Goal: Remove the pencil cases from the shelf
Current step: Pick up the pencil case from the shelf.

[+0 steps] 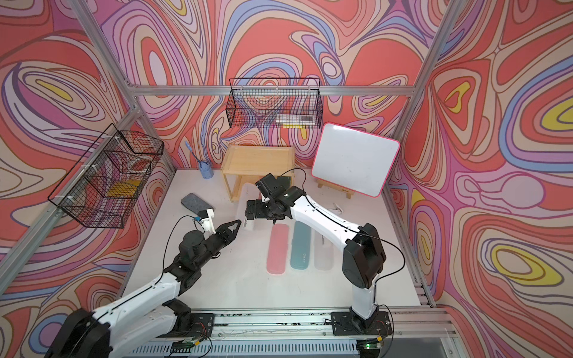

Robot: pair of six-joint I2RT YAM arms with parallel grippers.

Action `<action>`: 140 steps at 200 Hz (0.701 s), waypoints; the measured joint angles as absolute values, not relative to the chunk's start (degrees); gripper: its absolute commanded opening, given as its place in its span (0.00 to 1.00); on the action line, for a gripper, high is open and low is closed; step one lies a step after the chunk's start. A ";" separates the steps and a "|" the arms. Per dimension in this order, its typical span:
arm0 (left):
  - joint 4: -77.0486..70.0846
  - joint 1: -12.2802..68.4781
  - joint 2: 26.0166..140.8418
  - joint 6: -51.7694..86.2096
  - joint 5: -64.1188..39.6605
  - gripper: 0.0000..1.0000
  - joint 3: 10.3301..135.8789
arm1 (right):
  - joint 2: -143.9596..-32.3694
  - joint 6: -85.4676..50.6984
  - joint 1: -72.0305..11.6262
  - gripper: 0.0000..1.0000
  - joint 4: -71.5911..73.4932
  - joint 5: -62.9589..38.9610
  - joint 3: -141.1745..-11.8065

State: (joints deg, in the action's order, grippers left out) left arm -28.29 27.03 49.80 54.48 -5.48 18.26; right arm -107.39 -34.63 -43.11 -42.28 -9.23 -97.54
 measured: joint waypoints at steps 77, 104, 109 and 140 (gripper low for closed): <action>-8.54 27.46 39.83 45.74 0.99 0.10 17.96 | -112.03 -39.94 -43.88 0.98 -31.22 -20.21 -97.86; -7.42 27.46 39.16 44.97 1.39 0.10 17.91 | -113.89 -41.32 -44.05 0.98 -28.80 -21.85 -98.98; -7.29 27.46 38.92 44.91 1.50 0.10 17.91 | -114.21 -41.63 -44.07 0.98 -28.47 -22.02 -99.07; -6.61 27.46 37.54 44.53 1.74 0.10 17.91 | -116.62 -43.24 -44.07 0.98 -26.61 -22.41 -99.83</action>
State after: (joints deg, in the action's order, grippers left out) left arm -6.61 27.46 37.54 44.53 1.74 17.91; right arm -116.62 -43.24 -44.07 -26.61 -22.41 -99.83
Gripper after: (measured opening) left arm 0.209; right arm 0.982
